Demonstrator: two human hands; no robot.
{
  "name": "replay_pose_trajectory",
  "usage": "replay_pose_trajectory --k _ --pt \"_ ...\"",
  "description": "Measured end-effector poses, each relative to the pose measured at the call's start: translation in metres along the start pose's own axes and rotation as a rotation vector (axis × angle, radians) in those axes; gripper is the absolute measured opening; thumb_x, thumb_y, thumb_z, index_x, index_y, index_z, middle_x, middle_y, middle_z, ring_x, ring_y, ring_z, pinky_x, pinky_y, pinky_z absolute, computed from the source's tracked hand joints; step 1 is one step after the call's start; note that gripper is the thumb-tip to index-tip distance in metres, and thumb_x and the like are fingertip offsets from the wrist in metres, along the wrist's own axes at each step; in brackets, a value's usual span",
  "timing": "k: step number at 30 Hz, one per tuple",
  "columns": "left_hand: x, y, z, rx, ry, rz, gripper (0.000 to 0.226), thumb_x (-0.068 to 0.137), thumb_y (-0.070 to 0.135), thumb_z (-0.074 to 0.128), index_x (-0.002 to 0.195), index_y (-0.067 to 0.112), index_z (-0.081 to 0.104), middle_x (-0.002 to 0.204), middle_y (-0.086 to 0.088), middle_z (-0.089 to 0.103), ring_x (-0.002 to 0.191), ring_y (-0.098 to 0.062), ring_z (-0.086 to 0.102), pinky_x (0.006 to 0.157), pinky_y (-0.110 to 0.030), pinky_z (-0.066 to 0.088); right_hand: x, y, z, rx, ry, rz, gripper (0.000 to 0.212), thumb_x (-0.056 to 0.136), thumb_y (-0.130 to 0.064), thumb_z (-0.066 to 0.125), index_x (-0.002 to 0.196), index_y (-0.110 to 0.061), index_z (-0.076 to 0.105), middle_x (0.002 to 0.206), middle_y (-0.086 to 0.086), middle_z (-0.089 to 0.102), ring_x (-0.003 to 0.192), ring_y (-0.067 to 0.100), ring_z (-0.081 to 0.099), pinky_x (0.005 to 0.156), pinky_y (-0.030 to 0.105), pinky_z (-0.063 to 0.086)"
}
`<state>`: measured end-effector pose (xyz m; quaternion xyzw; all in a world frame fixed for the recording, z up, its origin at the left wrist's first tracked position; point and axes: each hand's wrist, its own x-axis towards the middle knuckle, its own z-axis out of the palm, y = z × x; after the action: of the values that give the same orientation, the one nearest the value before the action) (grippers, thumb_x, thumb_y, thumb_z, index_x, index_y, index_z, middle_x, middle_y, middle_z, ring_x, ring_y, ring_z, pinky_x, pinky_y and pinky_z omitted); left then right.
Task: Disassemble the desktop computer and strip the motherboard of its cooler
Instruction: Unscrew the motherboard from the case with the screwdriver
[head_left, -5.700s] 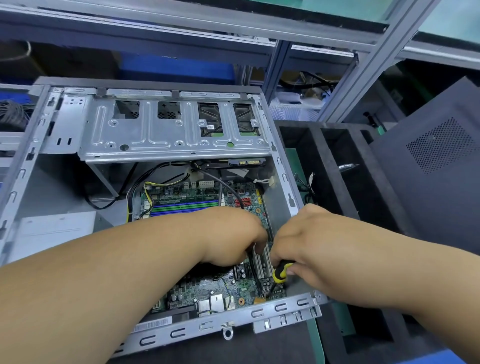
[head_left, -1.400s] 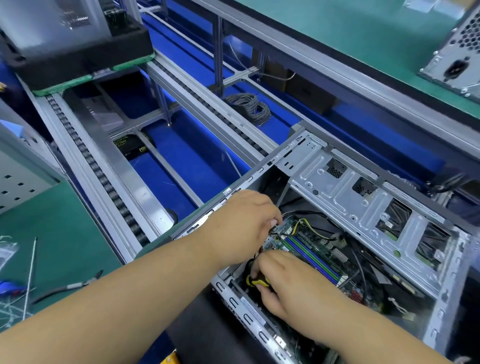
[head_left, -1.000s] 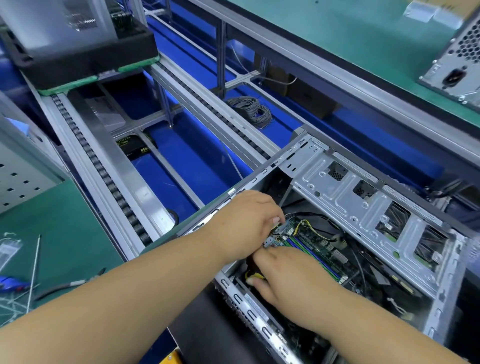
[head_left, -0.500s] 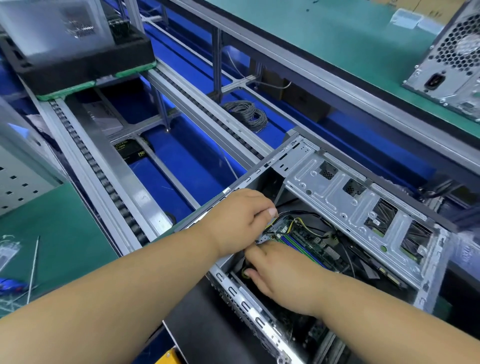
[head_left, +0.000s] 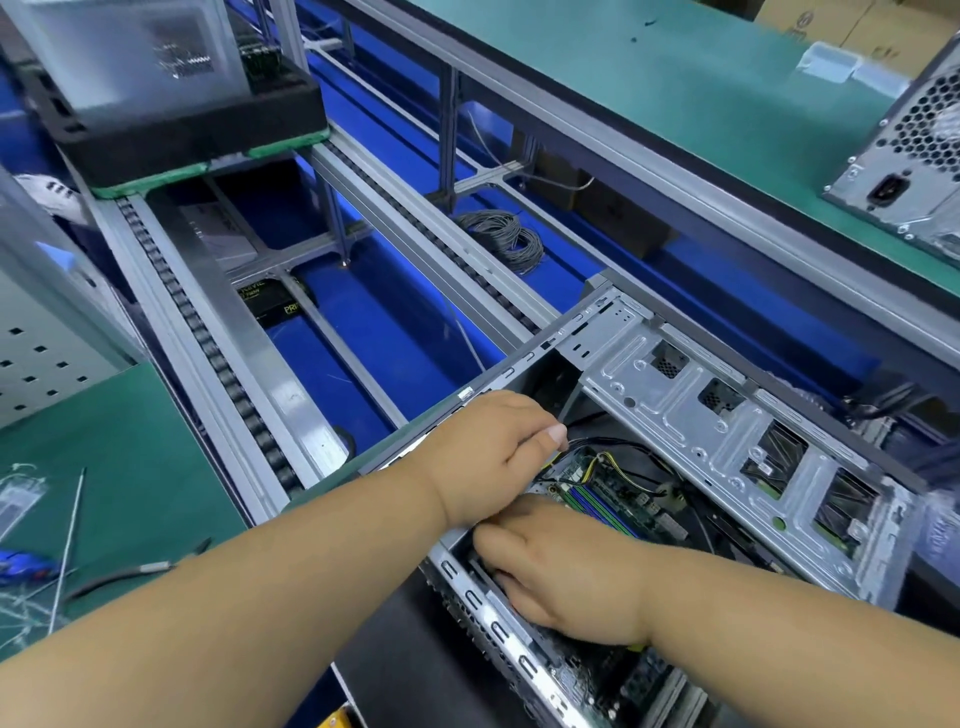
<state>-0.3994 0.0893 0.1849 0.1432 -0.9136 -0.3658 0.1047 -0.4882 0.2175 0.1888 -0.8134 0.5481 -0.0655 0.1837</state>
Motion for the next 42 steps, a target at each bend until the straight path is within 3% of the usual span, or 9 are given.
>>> replay_pose_trajectory --k 7,9,12,19,25,30,33,36,42 --pt "0.001 -0.003 0.001 -0.038 0.006 -0.007 0.043 0.098 0.035 0.032 0.103 0.018 0.071 0.099 0.004 0.066 0.102 -0.012 0.054 0.097 -0.031 0.039 -0.004 0.012 -0.009 -0.215 -0.078 0.017 0.036 0.100 -0.036 0.044 0.119 -0.007 0.051 0.102 0.012 0.061 0.090 0.031 0.053 0.086 0.041 0.043" --pt "0.000 -0.004 0.001 -0.040 0.009 -0.009 0.043 0.098 0.035 0.031 0.103 0.019 0.071 0.100 0.004 0.066 0.102 -0.011 0.053 0.098 -0.030 0.039 -0.008 0.010 -0.011 -0.327 -0.048 0.095 0.042 0.097 -0.046 0.049 0.113 -0.007 0.056 0.086 0.009 0.065 0.076 0.029 0.058 0.076 0.038 0.049" --pt "0.000 -0.005 0.001 -0.041 0.011 -0.008 0.042 0.099 0.035 0.032 0.103 0.020 0.071 0.100 0.005 0.066 0.103 -0.011 0.053 0.099 -0.029 0.038 -0.010 0.002 -0.006 -0.246 0.044 0.171 0.031 0.090 -0.036 0.065 0.094 -0.006 0.059 0.070 0.007 0.062 0.060 0.027 0.056 0.059 0.034 0.049" --pt "0.000 -0.006 0.002 -0.027 0.011 -0.011 0.033 0.103 0.028 0.039 0.103 0.020 0.071 0.100 0.004 0.066 0.103 -0.013 0.053 0.098 -0.032 0.039 -0.007 -0.004 -0.001 0.052 -0.019 0.136 0.008 0.093 -0.012 0.056 0.094 -0.005 0.053 0.094 0.011 0.054 0.086 0.024 0.045 0.076 0.031 0.033" --pt "0.001 -0.005 0.002 -0.020 -0.003 -0.013 0.035 0.103 0.029 0.038 0.104 0.018 0.071 0.100 0.002 0.066 0.103 -0.015 0.054 0.098 -0.033 0.039 -0.003 -0.013 -0.002 -0.200 -0.082 0.250 0.022 0.096 -0.033 0.052 0.103 -0.012 0.053 0.089 0.006 0.063 0.079 0.027 0.057 0.067 0.033 0.034" --pt "0.001 -0.005 0.001 -0.013 -0.016 -0.015 0.035 0.104 0.027 0.037 0.105 0.017 0.070 0.101 0.001 0.067 0.104 -0.016 0.053 0.098 -0.030 0.037 0.007 -0.018 0.003 -0.265 -0.348 0.438 0.026 0.093 -0.009 0.050 0.119 -0.009 0.045 0.075 0.005 0.043 0.072 0.025 0.044 0.050 0.030 0.025" --pt "0.002 -0.006 0.001 0.002 -0.024 -0.007 0.036 0.104 0.028 0.036 0.105 0.016 0.070 0.099 0.000 0.066 0.103 -0.017 0.053 0.097 -0.029 0.036 0.003 -0.020 0.001 -0.286 -0.357 0.325 0.036 0.080 0.003 0.047 0.114 -0.007 0.045 0.079 0.010 0.047 0.064 0.024 0.031 0.048 0.031 0.016" --pt "0.002 -0.006 0.002 0.016 -0.015 0.007 0.039 0.104 0.030 0.035 0.102 0.014 0.070 0.095 -0.001 0.066 0.098 -0.018 0.054 0.095 -0.031 0.037 0.001 -0.019 0.002 -0.324 -0.359 0.217 0.036 0.075 0.002 0.048 0.109 -0.008 0.045 0.093 0.015 0.056 0.068 0.025 0.033 0.060 0.035 0.028" --pt "0.005 -0.009 0.005 0.055 -0.019 0.007 0.054 0.098 0.040 0.024 0.091 0.009 0.068 0.086 -0.002 0.063 0.090 -0.020 0.054 0.093 -0.033 0.038 0.000 -0.008 -0.012 -0.408 -0.414 0.065 0.032 0.058 -0.012 0.066 0.089 -0.014 0.057 0.067 0.002 0.059 0.054 0.022 0.053 0.054 0.029 0.038"
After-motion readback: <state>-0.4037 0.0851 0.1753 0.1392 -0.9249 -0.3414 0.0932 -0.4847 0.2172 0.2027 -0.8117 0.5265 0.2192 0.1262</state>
